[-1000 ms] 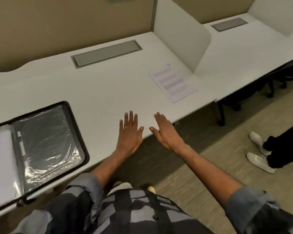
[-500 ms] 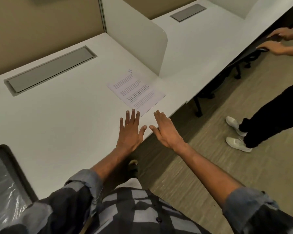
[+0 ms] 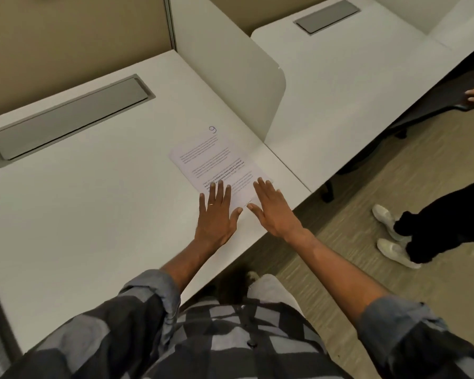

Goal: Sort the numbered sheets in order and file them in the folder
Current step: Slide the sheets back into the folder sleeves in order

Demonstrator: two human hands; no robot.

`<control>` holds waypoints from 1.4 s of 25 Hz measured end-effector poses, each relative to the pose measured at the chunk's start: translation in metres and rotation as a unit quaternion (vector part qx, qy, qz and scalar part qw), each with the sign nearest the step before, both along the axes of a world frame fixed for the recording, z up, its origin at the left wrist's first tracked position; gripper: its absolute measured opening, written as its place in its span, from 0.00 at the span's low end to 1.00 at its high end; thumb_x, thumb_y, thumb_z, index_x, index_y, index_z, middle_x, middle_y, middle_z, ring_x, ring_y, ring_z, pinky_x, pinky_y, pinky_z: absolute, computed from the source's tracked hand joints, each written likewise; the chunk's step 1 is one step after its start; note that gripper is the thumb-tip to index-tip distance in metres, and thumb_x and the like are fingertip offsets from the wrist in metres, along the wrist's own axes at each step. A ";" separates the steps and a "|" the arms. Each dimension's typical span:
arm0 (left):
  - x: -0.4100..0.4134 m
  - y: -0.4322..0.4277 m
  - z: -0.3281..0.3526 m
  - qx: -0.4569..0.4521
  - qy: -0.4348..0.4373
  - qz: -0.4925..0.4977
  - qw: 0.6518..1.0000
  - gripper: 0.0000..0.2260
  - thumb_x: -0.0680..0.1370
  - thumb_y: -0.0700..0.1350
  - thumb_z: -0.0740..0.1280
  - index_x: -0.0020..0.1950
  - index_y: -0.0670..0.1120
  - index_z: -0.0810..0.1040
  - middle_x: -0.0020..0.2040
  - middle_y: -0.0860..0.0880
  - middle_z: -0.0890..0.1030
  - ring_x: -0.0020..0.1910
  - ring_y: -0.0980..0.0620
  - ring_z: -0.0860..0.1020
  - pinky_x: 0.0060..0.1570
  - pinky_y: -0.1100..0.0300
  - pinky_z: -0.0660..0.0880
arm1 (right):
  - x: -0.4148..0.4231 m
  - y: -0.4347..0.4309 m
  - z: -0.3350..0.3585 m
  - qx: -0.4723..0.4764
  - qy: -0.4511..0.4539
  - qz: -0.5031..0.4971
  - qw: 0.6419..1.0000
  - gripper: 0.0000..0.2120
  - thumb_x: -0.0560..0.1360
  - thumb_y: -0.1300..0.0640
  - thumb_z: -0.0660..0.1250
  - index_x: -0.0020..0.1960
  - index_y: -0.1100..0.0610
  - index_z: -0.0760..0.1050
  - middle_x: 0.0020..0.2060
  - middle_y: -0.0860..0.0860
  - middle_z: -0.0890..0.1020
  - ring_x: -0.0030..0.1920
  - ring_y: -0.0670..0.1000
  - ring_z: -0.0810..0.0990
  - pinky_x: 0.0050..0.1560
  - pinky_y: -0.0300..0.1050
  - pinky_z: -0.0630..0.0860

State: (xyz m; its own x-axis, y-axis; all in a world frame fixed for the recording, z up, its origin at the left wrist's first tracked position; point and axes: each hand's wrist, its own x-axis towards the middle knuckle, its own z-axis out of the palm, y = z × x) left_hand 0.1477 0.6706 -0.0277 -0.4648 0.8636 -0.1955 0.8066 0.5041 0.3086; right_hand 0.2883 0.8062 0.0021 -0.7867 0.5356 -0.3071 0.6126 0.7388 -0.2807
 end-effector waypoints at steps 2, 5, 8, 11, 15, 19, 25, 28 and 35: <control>-0.005 0.006 -0.008 -0.013 0.009 0.023 1.000 0.35 0.81 0.65 0.41 0.84 0.48 0.44 0.83 0.44 0.41 0.82 0.43 0.40 0.78 0.40 0.38 | -0.014 0.022 -0.012 -0.002 0.007 0.023 1.000 0.35 0.84 0.39 0.49 0.83 0.55 0.41 0.83 0.52 0.42 0.82 0.53 0.40 0.79 0.52 0.40; -0.010 0.016 -0.016 -0.022 0.010 0.036 0.999 0.27 0.86 0.57 0.47 0.84 0.52 0.48 0.84 0.45 0.43 0.83 0.43 0.42 0.79 0.35 0.46 | -0.034 0.061 -0.028 -0.014 0.001 0.065 0.998 0.34 0.85 0.41 0.52 0.83 0.57 0.43 0.83 0.53 0.44 0.82 0.55 0.42 0.80 0.54 0.43; -0.002 0.025 -0.024 -0.056 -0.009 0.065 0.996 0.30 0.85 0.46 0.56 0.84 0.55 0.46 0.84 0.46 0.42 0.83 0.46 0.40 0.79 0.39 0.43 | -0.052 0.093 -0.036 -0.035 -0.029 0.111 0.993 0.36 0.85 0.43 0.54 0.83 0.58 0.42 0.83 0.54 0.42 0.82 0.56 0.41 0.80 0.55 0.45; 0.009 0.037 -0.026 -0.079 -0.024 0.108 0.991 0.31 0.85 0.45 0.57 0.84 0.55 0.44 0.84 0.47 0.40 0.83 0.47 0.39 0.79 0.44 0.40 | -0.056 0.116 -0.041 -0.013 -0.079 0.205 0.976 0.37 0.85 0.42 0.53 0.82 0.58 0.38 0.82 0.55 0.40 0.82 0.57 0.39 0.81 0.58 0.46; 0.023 0.051 -0.028 -0.015 -0.072 0.201 0.977 0.28 0.85 0.44 0.58 0.83 0.54 0.52 0.83 0.48 0.39 0.82 0.46 0.39 0.81 0.48 0.48 | -0.051 0.132 -0.050 -0.006 -0.073 0.262 0.962 0.38 0.85 0.42 0.53 0.82 0.58 0.35 0.82 0.55 0.37 0.82 0.57 0.38 0.79 0.51 0.41; 0.030 0.067 -0.019 0.143 -0.173 0.396 0.890 0.25 0.83 0.36 0.63 0.79 0.50 0.66 0.84 0.50 0.44 0.82 0.48 0.44 0.77 0.55 0.51 | -0.047 0.131 -0.053 0.023 -0.070 0.284 0.956 0.37 0.85 0.41 0.50 0.81 0.59 0.34 0.81 0.56 0.36 0.82 0.57 0.37 0.79 0.52 0.38; 0.018 0.077 -0.009 0.213 -0.233 0.539 0.781 0.28 0.80 0.37 0.69 0.78 0.48 0.65 0.82 0.44 0.57 0.77 0.41 0.65 0.73 0.46 0.68 | -0.043 0.128 -0.049 0.038 -0.090 0.305 0.947 0.37 0.85 0.40 0.48 0.81 0.59 0.32 0.81 0.57 0.35 0.81 0.58 0.36 0.79 0.58 0.36; 0.013 0.078 0.002 0.270 -0.289 0.611 0.686 0.35 0.79 0.40 0.71 0.82 0.46 0.58 0.73 0.44 0.73 0.65 0.43 0.78 0.65 0.50 0.74 | -0.040 0.131 -0.048 0.035 -0.087 0.318 0.944 0.38 0.85 0.40 0.49 0.81 0.59 0.32 0.80 0.55 0.33 0.81 0.58 0.36 0.79 0.59 0.36; 0.018 0.051 0.014 0.311 -0.340 0.577 0.674 0.16 0.82 0.40 0.67 0.70 0.48 0.75 0.62 0.49 0.80 0.56 0.49 0.80 0.54 0.55 0.80 | -0.046 0.132 -0.037 -0.045 -0.001 0.260 0.965 0.37 0.83 0.40 0.58 0.83 0.57 0.47 0.83 0.55 0.47 0.82 0.55 0.48 0.80 0.56 0.44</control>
State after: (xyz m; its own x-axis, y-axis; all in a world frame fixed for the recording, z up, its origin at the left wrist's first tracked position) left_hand 0.1654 0.7213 -0.0138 -0.8830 0.0168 -0.4691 -0.4467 0.2776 0.8505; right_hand 0.2421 0.9378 -0.0345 -0.9412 0.0401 -0.3355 0.1668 0.9188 -0.3579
